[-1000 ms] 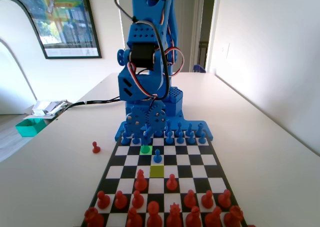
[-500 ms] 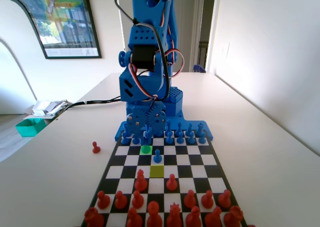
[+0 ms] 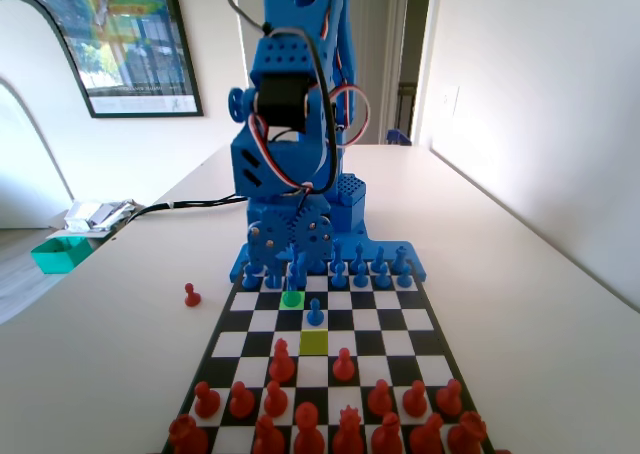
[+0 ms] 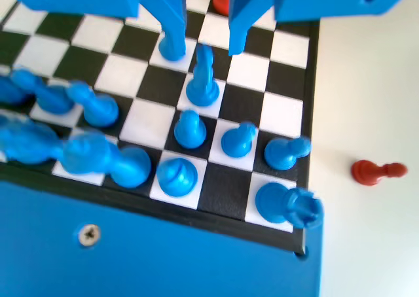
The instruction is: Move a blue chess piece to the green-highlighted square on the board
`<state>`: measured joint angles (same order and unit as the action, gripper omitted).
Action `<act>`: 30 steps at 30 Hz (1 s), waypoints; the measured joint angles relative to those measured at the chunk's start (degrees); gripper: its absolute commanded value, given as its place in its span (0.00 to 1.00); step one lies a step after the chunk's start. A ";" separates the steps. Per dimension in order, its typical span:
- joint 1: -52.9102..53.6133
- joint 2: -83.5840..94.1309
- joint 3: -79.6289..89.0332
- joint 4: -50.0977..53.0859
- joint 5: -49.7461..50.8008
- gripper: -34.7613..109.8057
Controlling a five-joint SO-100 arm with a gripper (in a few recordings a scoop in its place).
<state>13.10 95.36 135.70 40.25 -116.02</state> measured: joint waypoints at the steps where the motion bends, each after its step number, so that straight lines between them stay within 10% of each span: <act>1: 0.00 0.00 -1.32 1.85 0.44 0.29; 30: -8.79 31.55 -24.61 46.14 10.11 0.25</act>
<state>4.31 126.91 111.09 86.40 -105.91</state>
